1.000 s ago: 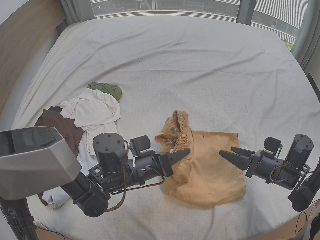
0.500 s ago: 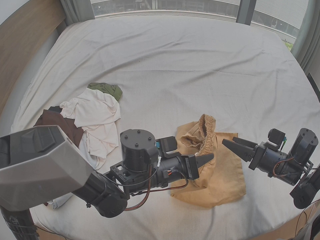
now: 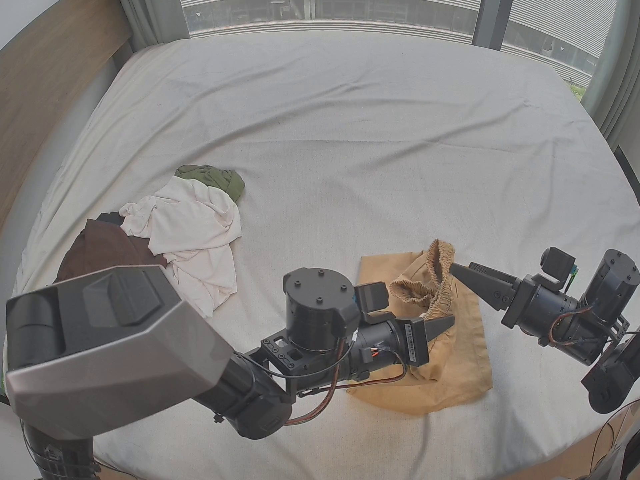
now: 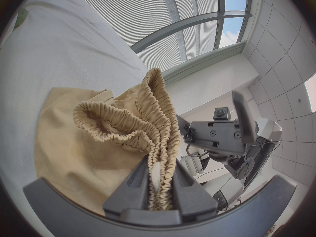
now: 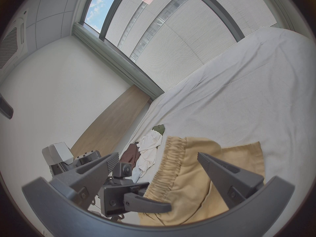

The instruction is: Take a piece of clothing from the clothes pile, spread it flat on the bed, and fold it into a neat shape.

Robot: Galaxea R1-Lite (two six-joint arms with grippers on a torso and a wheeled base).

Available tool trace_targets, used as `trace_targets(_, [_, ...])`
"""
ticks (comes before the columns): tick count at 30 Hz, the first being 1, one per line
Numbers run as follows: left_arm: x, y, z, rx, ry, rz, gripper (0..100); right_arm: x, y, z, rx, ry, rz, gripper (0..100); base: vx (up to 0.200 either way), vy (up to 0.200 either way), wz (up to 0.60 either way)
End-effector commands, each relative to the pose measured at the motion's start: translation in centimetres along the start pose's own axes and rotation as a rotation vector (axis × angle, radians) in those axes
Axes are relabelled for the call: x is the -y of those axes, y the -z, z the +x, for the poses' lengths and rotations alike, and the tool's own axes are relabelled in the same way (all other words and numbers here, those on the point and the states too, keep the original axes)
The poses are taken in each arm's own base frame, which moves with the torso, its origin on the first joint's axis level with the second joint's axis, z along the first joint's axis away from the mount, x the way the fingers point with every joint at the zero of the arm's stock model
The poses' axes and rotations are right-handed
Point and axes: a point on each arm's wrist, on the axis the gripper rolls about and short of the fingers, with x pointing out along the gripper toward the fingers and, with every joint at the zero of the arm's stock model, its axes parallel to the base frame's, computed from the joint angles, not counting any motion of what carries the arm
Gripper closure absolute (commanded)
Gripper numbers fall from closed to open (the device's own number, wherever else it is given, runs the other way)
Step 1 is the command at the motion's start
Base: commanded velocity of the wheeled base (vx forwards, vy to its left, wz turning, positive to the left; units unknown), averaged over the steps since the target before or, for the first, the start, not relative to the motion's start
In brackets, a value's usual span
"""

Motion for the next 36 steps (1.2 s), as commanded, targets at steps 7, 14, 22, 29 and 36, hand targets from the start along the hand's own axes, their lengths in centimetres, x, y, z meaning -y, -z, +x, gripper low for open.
trace_targets(7, [-0.3,0.1,0.7,0.028,-0.021,0.003,0,-0.1,-0.1,-0.1,0.005,-0.001,-0.002,0,0.0,0.0,0.0])
trace_targets(14, [1.2,-1.5,-0.5,0.096,-0.035,-0.002,0,0.0,0.0,-0.1,0.003,0.005,0.0,0,0.0,0.0,0.0])
trace_targets(22, [-0.8,-5.6,-7.4,0.2,-0.161,-0.011,0,0.0,0.5,-0.2,-0.02,0.006,0.008,0,0.0,0.0,0.0])
trace_targets(29, [-2.3,-6.2,-13.8,0.223,-0.235,-0.033,0,0.1,1.0,-0.2,-0.042,0.011,0.017,0,0.0,0.0,0.0])
trace_targets(36, [-4.4,-4.9,-18.7,0.23,-0.315,0.031,0,0.4,1.5,-0.2,-0.063,0.023,0.025,0,0.0,0.0,0.0])
